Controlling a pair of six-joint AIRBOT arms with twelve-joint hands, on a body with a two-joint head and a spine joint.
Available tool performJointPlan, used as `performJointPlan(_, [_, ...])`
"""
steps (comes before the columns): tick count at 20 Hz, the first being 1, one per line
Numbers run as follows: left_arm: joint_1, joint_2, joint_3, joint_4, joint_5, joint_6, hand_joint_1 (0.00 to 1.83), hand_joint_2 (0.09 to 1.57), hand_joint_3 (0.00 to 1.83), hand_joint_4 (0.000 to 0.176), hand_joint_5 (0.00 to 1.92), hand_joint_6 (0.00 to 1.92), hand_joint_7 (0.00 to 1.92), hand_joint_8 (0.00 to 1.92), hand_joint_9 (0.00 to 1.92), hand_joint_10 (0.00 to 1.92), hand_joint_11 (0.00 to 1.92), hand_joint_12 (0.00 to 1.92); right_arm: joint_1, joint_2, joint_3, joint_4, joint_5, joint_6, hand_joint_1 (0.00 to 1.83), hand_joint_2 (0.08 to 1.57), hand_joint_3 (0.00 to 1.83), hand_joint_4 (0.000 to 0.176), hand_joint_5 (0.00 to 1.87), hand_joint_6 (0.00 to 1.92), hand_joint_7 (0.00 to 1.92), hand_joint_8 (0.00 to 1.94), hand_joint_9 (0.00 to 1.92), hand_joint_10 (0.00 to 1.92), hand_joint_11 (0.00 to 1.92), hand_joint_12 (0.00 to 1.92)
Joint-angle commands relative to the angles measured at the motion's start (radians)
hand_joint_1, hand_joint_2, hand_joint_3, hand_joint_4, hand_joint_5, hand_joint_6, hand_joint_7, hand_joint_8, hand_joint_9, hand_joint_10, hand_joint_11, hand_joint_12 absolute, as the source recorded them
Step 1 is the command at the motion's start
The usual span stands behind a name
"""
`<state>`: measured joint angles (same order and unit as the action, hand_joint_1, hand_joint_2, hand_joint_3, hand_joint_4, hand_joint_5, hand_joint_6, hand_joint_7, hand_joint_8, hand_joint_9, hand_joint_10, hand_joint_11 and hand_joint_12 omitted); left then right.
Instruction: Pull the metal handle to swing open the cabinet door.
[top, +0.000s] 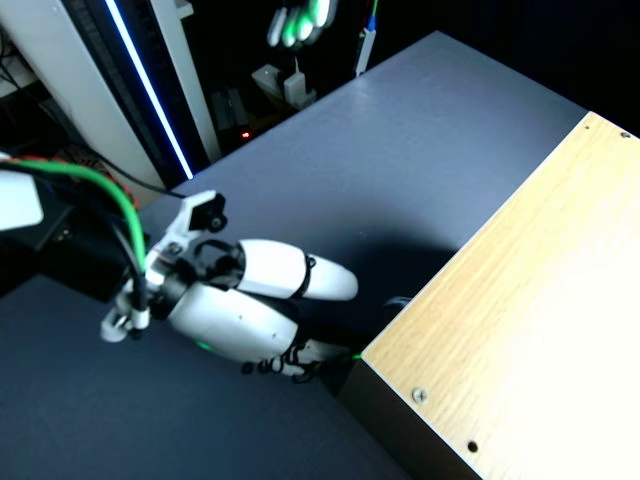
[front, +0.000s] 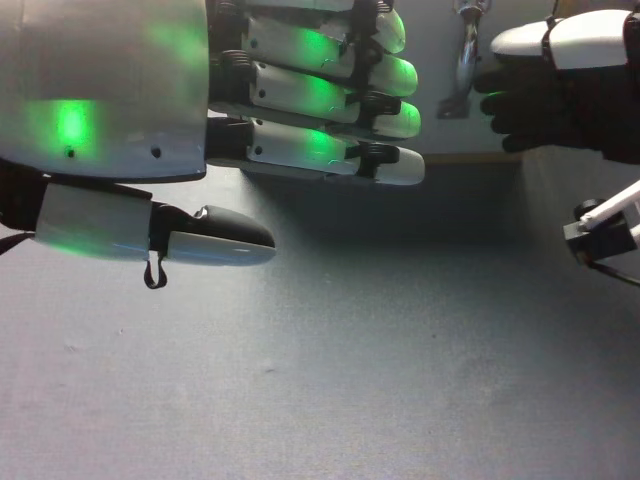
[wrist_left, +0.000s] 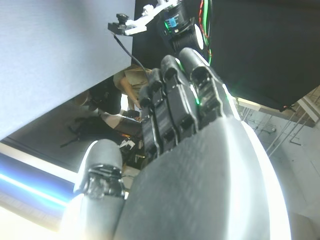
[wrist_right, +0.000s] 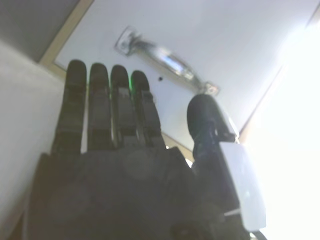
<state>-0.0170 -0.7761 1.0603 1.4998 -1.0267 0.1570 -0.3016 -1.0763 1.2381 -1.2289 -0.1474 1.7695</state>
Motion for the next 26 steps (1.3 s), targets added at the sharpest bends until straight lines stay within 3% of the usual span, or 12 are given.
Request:
performJointPlan(1, [-0.010,0.008,0.001,-0.100,-0.024,0.008,0.00,1.57,0.01,0.000,0.37,0.01,0.41,0.01,0.38,0.01,0.02,0.79,0.020,0.005,0.000,0.001,0.019,0.011,0.00,1.46,0.00,0.000,0.24,0.00,0.28,0.00,0.27,0.00,0.00,0.73])
performJointPlan(10, [-0.010,0.008,0.001,-0.100,-0.024,0.008,0.00,1.57,0.02,0.000,0.38,0.00,0.42,0.01,0.38,0.01,0.01,0.79,0.021,-0.020,-0.017,0.001,0.048,0.011,0.00,1.46,0.00,0.000,0.23,0.00,0.28,0.00,0.26,0.00,0.00,0.72])
performJointPlan(26, [-0.010,0.008,0.001,-0.100,-0.024,0.008,0.00,1.57,0.02,0.000,0.39,0.00,0.43,0.00,0.40,0.00,0.02,0.79,-0.034,0.063,-0.129,0.000,0.166,0.011,0.00,1.46,0.00,0.000,0.23,0.00,0.27,0.00,0.26,0.00,0.00,0.70])
